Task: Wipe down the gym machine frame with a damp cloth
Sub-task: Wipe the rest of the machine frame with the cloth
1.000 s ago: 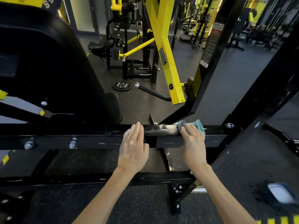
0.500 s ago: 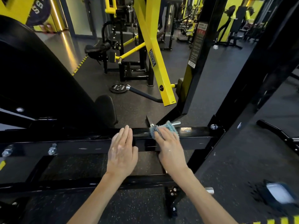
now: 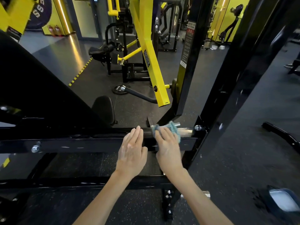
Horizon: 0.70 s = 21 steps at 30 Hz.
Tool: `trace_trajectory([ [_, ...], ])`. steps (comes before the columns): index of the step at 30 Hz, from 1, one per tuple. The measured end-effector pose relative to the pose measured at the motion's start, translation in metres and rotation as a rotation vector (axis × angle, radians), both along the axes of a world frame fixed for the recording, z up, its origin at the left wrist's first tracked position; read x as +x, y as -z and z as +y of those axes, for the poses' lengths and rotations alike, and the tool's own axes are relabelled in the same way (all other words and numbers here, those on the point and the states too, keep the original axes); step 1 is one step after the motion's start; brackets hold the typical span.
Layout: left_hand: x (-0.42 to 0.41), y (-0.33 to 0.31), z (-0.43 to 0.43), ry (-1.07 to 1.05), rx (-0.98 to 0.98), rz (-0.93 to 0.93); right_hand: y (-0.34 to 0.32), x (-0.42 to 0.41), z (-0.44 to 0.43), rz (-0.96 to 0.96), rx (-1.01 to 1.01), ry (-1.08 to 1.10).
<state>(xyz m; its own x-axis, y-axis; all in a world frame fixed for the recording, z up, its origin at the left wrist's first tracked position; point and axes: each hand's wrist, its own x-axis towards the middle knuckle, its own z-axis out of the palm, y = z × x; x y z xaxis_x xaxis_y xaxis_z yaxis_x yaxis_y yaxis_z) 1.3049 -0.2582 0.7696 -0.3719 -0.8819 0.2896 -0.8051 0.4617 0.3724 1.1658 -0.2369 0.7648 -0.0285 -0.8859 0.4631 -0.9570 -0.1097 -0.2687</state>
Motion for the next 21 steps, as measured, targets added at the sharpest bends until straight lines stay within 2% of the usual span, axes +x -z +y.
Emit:
trace_trajectory([
  [3, 0.004, -0.007, -0.001, 0.0, 0.106, 0.063, -0.013, 0.017, -0.008, -0.2, -0.018, -0.123],
  [6, 0.006, -0.02, -0.003, 0.003, 0.26, 0.215, -0.027, 0.018, -0.005, -0.415, -0.06, -0.113],
  [10, -0.003, -0.036, -0.004, -0.028, 0.513, 0.657, -0.039, 0.027, 0.005, -0.736, -0.014, -0.058],
  [13, -0.01, -0.044, -0.002, 0.019, 0.735, 0.988, -0.045, 0.028, 0.005, -1.02, 0.029, 0.018],
  [15, -0.012, -0.05, -0.001, 0.057, 0.872, 1.158, -0.049, 0.029, 0.008, -1.191, 0.065, -0.006],
  [18, -0.012, -0.061, 0.002, 0.08, 0.931, 1.259, -0.058, 0.035, 0.016, -1.456, 0.177, -0.148],
  [21, -0.008, -0.062, -0.002, -0.022, 0.907, 1.291, -0.065, 0.032, 0.024, -1.505, 0.197, -0.23],
])
